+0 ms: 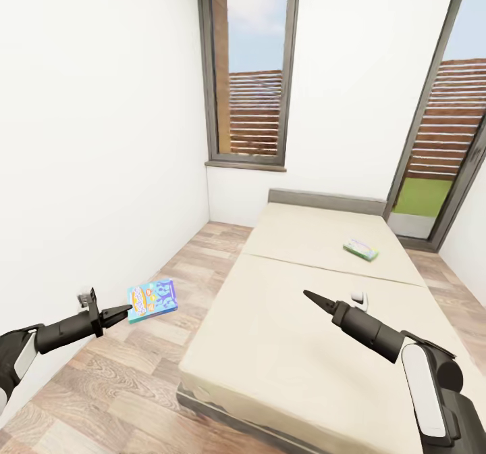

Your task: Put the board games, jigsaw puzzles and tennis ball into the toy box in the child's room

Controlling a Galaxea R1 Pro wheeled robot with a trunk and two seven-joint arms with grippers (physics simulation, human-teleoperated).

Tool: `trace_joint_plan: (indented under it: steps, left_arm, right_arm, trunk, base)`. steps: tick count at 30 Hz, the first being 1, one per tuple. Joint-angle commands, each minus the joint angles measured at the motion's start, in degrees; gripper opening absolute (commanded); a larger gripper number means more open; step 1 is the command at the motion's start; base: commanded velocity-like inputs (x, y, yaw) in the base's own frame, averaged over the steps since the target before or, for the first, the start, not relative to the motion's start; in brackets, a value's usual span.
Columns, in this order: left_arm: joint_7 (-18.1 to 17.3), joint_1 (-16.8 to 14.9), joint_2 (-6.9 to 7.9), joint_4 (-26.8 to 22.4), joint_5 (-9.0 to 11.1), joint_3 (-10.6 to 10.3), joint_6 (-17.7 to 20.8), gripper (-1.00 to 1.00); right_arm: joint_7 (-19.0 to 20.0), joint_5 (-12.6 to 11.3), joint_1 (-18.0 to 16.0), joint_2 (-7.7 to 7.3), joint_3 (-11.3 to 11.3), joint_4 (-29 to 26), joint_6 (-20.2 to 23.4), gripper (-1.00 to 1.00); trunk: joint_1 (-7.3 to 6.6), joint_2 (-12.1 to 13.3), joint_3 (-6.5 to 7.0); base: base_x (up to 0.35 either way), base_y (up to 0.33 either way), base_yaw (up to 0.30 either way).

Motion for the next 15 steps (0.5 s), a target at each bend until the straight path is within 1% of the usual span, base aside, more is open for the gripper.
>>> trace_joint_plan:
  steps: [1, 8, 10, 15]
  left_arm:
    - [-0.1, -0.1, -0.01, 0.0, 0.1, 0.0, 0.6, -1.00]
    - [-0.2, -0.1, -0.09, 0.0, 0.1, 0.0, 0.6, -1.00]
    - [-0.2, -0.1, -0.09, 0.0, 0.1, 0.0, 0.6, -1.00]
    - [-0.2, -0.1, -0.09, 0.0, 0.1, 0.0, 0.6, -1.00]
  right_arm:
    - [0.3, 0.1, 0.0, 0.03, -0.1, 0.0, 0.3, 1.00]
    - [0.3, 0.1, 0.0, 0.03, -0.1, 0.0, 0.3, 1.00]
    - [0.4, 0.1, 0.0, 0.02, -0.1, 0.0, 0.3, 1.00]
    - [0.4, 0.1, 0.0, 0.01, -0.1, 0.0, 0.3, 1.00]
  trunk:
    - [-0.23, 0.4, 0.12]
    - [-1.77, 3.2, 1.38]
    - [-2.21, 4.0, 1.74]
    - [-3.30, 6.0, 2.61]
  base:
    - [0.000, 0.000, 0.281]
    - [0.000, 0.000, 0.264]
    - [0.000, 0.000, 0.100]
    - [0.000, 0.000, 0.020]
